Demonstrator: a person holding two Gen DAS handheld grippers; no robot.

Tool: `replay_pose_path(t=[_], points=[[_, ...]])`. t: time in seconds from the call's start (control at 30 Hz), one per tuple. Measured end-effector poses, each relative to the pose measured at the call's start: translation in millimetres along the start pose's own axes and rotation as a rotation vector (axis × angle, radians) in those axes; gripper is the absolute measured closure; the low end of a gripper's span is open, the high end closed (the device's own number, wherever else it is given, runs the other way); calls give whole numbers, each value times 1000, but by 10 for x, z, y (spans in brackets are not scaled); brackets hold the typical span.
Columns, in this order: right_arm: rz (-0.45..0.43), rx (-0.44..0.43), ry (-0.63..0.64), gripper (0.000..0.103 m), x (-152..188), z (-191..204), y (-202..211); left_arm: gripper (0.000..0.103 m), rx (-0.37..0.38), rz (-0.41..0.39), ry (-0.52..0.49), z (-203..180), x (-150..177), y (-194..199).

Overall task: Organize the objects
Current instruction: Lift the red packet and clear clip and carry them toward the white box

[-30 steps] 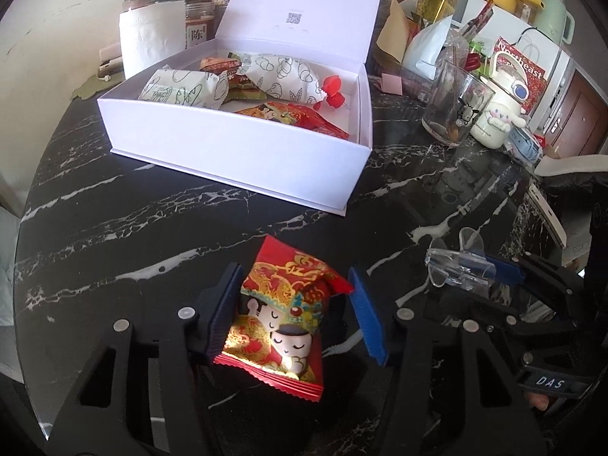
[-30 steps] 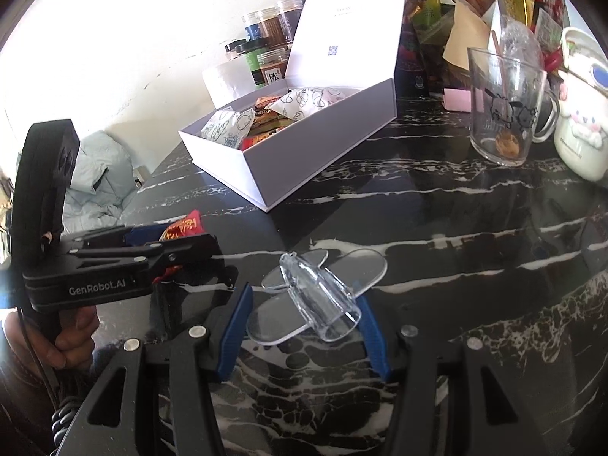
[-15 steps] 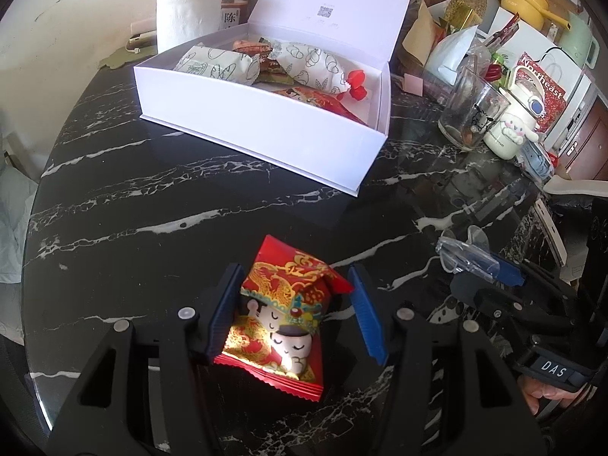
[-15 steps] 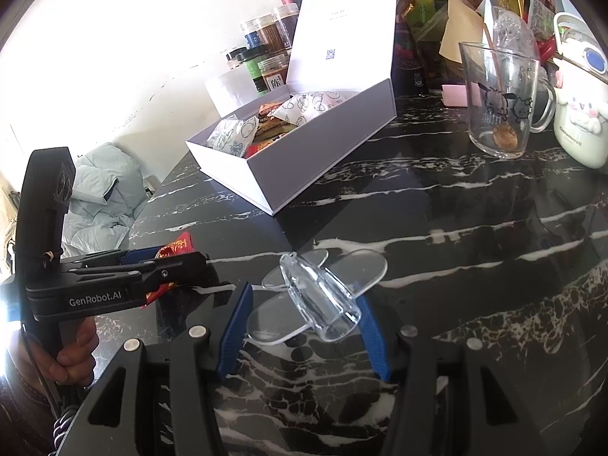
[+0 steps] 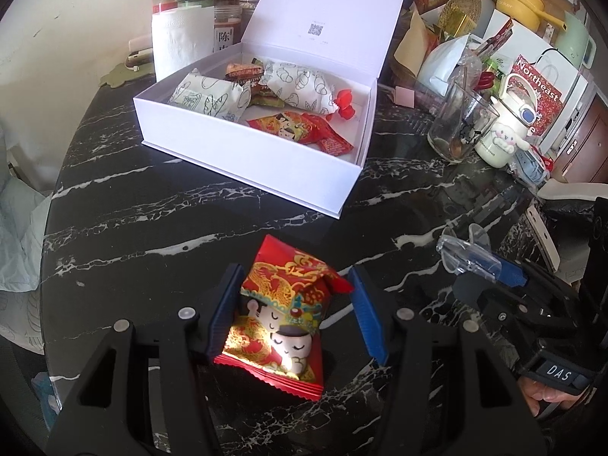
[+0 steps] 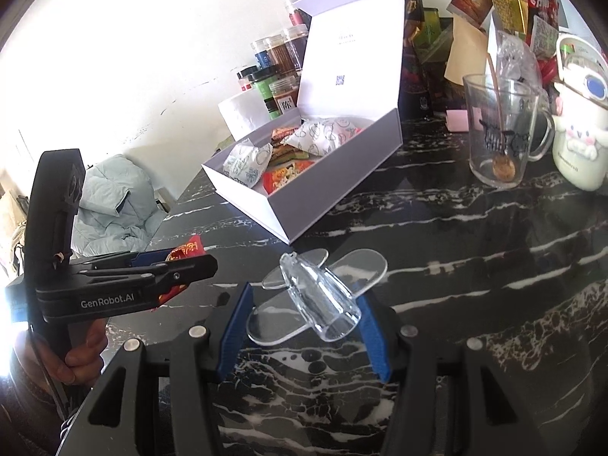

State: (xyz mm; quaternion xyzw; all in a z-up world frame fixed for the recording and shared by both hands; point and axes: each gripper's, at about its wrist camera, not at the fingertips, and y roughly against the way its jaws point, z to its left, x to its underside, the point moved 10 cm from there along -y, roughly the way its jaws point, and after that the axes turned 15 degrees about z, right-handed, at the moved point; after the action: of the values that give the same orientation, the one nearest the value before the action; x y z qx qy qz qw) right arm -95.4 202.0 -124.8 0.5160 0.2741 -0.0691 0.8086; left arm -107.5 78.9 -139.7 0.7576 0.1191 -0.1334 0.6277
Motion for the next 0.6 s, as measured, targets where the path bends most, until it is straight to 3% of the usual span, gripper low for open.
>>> replay_pose_path(t=[0.6], points=[[-2, 47, 76, 48, -406, 224, 237, 48, 14, -68, -18, -20, -277, 374]])
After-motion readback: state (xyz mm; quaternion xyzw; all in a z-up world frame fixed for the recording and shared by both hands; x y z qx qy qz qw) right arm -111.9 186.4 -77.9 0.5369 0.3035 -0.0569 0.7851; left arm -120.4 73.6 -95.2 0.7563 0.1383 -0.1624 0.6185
